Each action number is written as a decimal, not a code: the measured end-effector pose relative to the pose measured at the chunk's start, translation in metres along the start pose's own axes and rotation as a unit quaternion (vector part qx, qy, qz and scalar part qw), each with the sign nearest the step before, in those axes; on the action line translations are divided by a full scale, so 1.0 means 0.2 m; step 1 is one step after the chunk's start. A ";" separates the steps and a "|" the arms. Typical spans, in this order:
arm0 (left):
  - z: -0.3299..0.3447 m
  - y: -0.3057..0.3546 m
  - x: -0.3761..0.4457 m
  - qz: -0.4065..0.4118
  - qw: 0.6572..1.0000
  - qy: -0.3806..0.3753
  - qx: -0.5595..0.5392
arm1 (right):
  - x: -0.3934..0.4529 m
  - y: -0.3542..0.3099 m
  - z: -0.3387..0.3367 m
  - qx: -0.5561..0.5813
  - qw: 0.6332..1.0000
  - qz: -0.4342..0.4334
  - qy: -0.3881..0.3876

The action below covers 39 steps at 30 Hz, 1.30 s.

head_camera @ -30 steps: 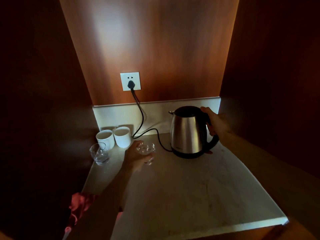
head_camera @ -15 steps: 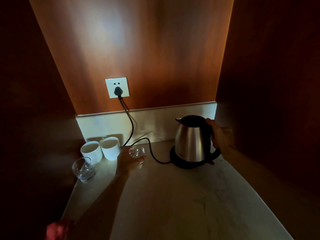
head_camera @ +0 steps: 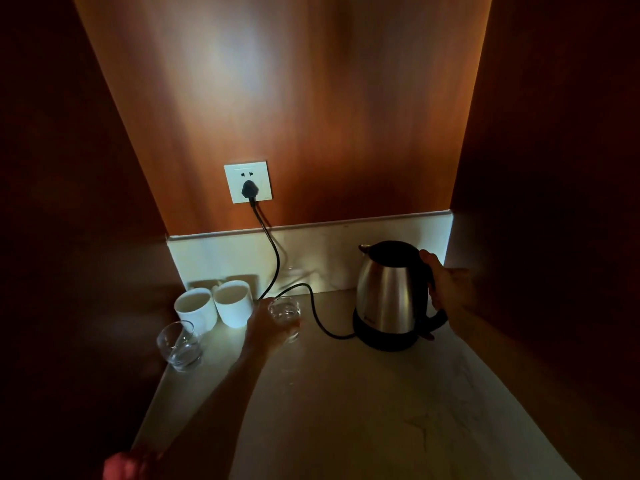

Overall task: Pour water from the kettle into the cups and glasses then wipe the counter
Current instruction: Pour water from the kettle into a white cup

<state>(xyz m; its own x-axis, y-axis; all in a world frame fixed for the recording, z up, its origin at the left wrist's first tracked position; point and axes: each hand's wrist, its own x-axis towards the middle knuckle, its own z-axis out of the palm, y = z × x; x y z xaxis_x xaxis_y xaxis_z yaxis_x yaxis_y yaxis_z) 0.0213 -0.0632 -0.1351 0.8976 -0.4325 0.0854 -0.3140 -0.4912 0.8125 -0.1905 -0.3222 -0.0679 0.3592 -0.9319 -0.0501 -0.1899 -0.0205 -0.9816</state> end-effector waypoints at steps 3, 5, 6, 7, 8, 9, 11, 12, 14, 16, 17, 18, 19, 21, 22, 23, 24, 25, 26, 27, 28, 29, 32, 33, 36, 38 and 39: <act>-0.05 -0.02 0.00 0.027 0.999 -0.003 0.016 | 0.01 0.01 0.00 -0.010 1.000 -0.006 -0.005; -0.10 -0.04 0.00 0.022 1.000 0.020 -0.005 | 0.01 0.01 0.01 -0.012 1.000 -0.012 -0.005; -0.13 -0.05 0.00 0.016 0.999 0.038 -0.017 | 0.01 0.01 0.01 -0.011 1.000 -0.016 -0.005; -0.17 -0.06 0.01 0.013 0.998 0.059 -0.018 | 0.00 0.01 0.01 -0.008 1.000 -0.019 -0.004; -0.20 -0.07 0.02 0.021 0.996 0.083 -0.005 | 0.00 0.00 0.01 -0.007 1.000 -0.021 -0.003; -0.23 -0.08 0.03 0.038 0.994 0.106 0.013 | 0.00 0.01 0.02 -0.009 1.000 -0.021 -0.003; -0.30 -0.08 0.09 0.060 0.986 0.145 0.051 | 0.00 0.01 0.02 -0.015 1.000 -0.024 -0.001; -0.34 -0.08 0.11 0.054 0.985 0.150 0.069 | 0.00 0.02 0.02 -0.016 1.000 -0.025 -0.001; -0.40 -0.06 0.17 0.018 0.987 0.122 0.101 | 0.00 0.02 0.02 -0.016 1.000 -0.027 -0.001; -0.43 -0.06 0.23 0.020 0.987 0.097 0.125 | 0.01 0.02 0.02 -0.016 1.000 -0.024 -0.002; -0.44 -0.07 0.26 0.016 0.987 0.080 0.136 | 0.01 0.02 0.02 -0.016 1.000 -0.020 -0.003; -0.44 -0.08 0.29 0.001 0.987 0.051 0.152 | 0.01 0.01 0.02 -0.019 1.000 -0.012 -0.004; -0.44 -0.10 0.32 -0.015 0.985 0.018 0.172 | 0.02 0.01 0.02 -0.023 1.000 -0.005 -0.005; -0.45 -0.13 0.36 -0.029 0.977 -0.032 0.209 | 0.02 0.00 0.02 -0.030 1.000 0.001 -0.008; -0.44 -0.15 0.38 -0.023 0.973 -0.040 0.226 | 0.02 0.00 0.02 -0.031 0.999 0.000 -0.010; -0.44 -0.16 0.40 -0.015 0.967 -0.042 0.253 | 0.03 -0.01 0.02 -0.031 0.999 -0.001 -0.012; -0.43 -0.18 0.41 -0.001 0.959 -0.037 0.281 | 0.03 -0.01 0.02 -0.031 0.999 0.000 -0.013; -0.42 -0.20 0.43 0.012 0.951 -0.028 0.307 | 0.03 -0.01 0.02 -0.030 0.999 0.000 -0.014; -0.41 -0.21 0.43 0.027 0.945 -0.018 0.326 | 0.03 -0.02 0.02 -0.031 0.999 0.000 -0.015; -0.40 -0.22 0.43 0.042 0.941 -0.007 0.337 | 0.04 -0.02 0.03 -0.032 0.999 0.002 -0.016; -0.39 -0.23 0.43 0.057 0.938 0.008 0.343 | 0.04 -0.02 0.02 -0.037 0.999 0.004 -0.016; -0.38 -0.24 0.44 0.068 0.936 0.018 0.346 | 0.04 -0.02 0.02 -0.042 0.999 0.005 -0.015; -0.37 -0.23 0.46 0.067 0.932 0.025 0.354 | 0.03 -0.02 0.02 -0.046 0.999 -0.001 -0.011; -0.38 -0.23 0.46 0.063 0.933 0.025 0.354 | 0.02 -0.02 0.02 -0.044 0.999 -0.002 -0.008; -0.40 -0.20 0.45 0.058 0.945 0.034 0.319 | 0.01 -0.03 0.03 -0.035 0.999 -0.006 0.001; -0.42 -0.14 0.40 0.057 0.955 0.040 0.290 | -0.01 -0.04 0.03 -0.037 0.999 -0.005 0.011; -0.44 -0.10 0.37 0.055 0.957 0.043 0.281 | -0.02 -0.04 0.03 -0.037 0.999 -0.008 0.012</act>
<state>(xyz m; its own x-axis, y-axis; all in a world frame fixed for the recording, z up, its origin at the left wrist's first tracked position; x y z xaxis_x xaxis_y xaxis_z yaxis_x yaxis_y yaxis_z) 0.1204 -0.0182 -0.0936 0.8635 -0.4542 0.2192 -0.5042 -0.7852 0.3594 -0.1840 -0.3167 -0.0614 0.3411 -0.9396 -0.0291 -0.2522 -0.0616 -0.9657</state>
